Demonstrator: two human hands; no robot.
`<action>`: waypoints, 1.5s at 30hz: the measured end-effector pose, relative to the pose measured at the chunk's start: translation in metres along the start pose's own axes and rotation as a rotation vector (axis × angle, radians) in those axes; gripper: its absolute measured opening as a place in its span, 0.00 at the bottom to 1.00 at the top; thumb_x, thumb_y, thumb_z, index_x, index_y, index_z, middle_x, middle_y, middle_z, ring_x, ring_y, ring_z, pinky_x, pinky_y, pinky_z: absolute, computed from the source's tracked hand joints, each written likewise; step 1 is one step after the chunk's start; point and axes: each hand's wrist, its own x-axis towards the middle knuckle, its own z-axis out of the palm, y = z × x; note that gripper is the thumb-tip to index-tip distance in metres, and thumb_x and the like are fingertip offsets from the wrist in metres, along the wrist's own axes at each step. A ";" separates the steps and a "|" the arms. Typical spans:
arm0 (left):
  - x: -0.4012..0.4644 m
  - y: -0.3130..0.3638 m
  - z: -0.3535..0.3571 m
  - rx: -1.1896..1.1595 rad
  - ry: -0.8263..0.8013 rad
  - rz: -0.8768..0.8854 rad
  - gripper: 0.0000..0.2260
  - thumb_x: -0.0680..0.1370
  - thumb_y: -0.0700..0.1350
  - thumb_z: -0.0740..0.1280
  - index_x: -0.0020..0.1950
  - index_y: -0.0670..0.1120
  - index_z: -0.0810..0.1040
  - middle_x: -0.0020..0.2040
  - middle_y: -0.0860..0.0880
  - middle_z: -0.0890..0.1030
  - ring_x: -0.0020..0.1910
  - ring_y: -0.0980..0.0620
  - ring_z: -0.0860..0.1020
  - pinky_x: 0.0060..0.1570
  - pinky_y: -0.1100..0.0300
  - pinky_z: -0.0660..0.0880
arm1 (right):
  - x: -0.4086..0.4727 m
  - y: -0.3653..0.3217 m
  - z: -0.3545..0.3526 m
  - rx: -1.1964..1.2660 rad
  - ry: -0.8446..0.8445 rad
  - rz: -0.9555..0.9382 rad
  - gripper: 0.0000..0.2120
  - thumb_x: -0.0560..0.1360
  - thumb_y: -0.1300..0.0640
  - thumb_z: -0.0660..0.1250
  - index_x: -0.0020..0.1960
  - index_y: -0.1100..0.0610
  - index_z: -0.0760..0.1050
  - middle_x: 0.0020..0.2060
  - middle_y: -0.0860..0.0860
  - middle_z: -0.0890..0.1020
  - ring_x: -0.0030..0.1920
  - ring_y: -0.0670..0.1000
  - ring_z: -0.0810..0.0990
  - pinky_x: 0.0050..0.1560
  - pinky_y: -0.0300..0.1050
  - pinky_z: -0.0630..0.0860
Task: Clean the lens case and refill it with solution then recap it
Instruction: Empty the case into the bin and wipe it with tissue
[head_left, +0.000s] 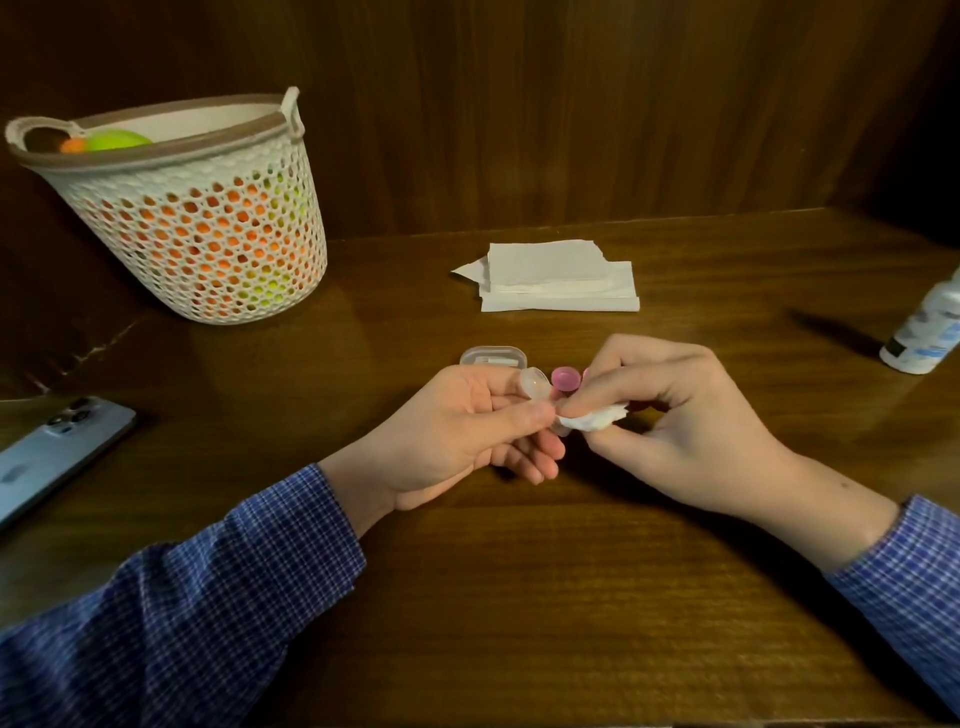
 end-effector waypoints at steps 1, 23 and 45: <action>0.000 0.000 0.000 0.004 0.000 -0.002 0.17 0.79 0.43 0.67 0.63 0.34 0.79 0.43 0.44 0.85 0.41 0.51 0.84 0.40 0.62 0.81 | 0.000 0.000 -0.001 -0.013 -0.006 -0.007 0.06 0.73 0.61 0.75 0.49 0.56 0.88 0.42 0.51 0.84 0.43 0.50 0.82 0.44 0.44 0.80; -0.001 -0.012 -0.003 0.198 0.090 0.108 0.07 0.82 0.39 0.67 0.58 0.40 0.83 0.43 0.44 0.86 0.40 0.48 0.85 0.40 0.59 0.82 | 0.000 -0.003 0.000 0.118 -0.191 0.302 0.12 0.73 0.60 0.71 0.51 0.47 0.88 0.48 0.46 0.83 0.57 0.50 0.82 0.61 0.54 0.78; -0.034 -0.014 -0.023 0.918 0.457 0.134 0.08 0.77 0.50 0.76 0.55 0.59 0.84 0.52 0.63 0.82 0.54 0.65 0.78 0.52 0.66 0.75 | 0.014 0.020 -0.016 0.960 0.089 0.924 0.08 0.78 0.69 0.63 0.53 0.68 0.79 0.37 0.57 0.78 0.33 0.48 0.74 0.31 0.39 0.75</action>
